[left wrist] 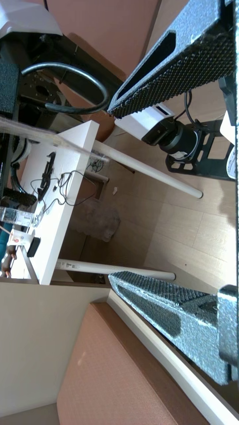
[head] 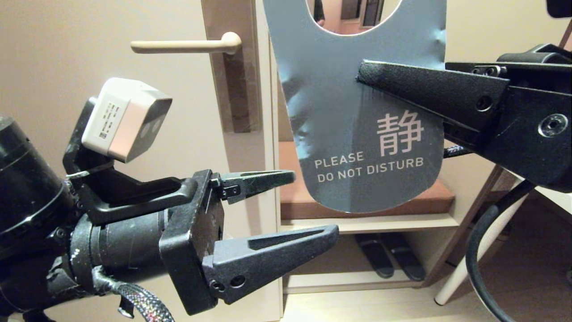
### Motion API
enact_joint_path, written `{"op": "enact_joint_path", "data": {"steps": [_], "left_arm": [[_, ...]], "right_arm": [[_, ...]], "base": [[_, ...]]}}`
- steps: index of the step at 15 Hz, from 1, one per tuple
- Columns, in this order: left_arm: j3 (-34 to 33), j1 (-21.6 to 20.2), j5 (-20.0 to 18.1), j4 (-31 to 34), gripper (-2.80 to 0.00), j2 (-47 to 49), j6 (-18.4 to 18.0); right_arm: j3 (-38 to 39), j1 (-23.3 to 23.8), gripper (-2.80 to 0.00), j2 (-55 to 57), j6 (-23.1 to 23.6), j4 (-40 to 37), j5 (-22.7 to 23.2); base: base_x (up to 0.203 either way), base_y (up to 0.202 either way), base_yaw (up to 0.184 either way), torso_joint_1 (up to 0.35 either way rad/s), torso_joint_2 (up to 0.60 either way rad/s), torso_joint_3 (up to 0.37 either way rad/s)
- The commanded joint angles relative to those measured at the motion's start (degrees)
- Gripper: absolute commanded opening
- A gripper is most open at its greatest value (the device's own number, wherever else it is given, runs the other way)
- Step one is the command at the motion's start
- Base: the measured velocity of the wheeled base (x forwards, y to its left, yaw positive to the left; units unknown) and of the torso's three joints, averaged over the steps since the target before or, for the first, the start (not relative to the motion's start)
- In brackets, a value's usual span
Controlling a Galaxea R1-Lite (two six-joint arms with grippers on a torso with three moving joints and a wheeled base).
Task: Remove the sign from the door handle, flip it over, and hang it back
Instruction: Hand it to the other hand
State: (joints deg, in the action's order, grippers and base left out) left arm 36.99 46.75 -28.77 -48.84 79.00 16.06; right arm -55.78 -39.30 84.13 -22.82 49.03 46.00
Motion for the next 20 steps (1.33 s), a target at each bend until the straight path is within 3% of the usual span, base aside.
{"op": "enact_joint_path", "data": {"steps": [1,5,8,10,13,20], "left_arm": [[0.23,0.01,-0.15,-0.36,0.0,-0.07,0.11],[1.42,0.01,0.03,-0.38,0.0,-0.07,0.47],[1.82,0.01,0.1,-0.83,0.0,0.02,1.45],[1.78,0.01,0.18,-3.63,0.0,0.48,3.5],[1.95,0.0,0.47,-6.84,0.0,2.37,3.63],[1.86,0.01,0.47,-6.98,0.0,2.48,3.63]], "right_arm": [[-0.1,-0.58,-2.8,1.23,-0.12,0.69,0.18],[-0.2,-2.42,-2.8,2.26,-0.12,0.98,-1.4],[-0.12,-3.51,-2.8,4.38,-0.21,5.45,-4.13],[-0.2,-3.7,-2.8,4.64,-0.21,5.55,-4.16],[-0.86,-4.82,-2.8,5.4,-0.12,5.55,-4.22],[-2.49,-5.79,-2.8,7.19,-0.12,5.55,-5.1]], "base": [[0.0,0.0,0.0,0.0,0.0,0.0],[0.0,0.0,0.0,0.0,0.0,0.0],[0.0,0.0,0.0,0.0,0.0,0.0],[0.0,0.0,0.0,0.0,0.0,0.0],[0.0,0.0,0.0,0.0,0.0,0.0],[0.0,0.0,0.0,0.0,0.0,0.0]]}}
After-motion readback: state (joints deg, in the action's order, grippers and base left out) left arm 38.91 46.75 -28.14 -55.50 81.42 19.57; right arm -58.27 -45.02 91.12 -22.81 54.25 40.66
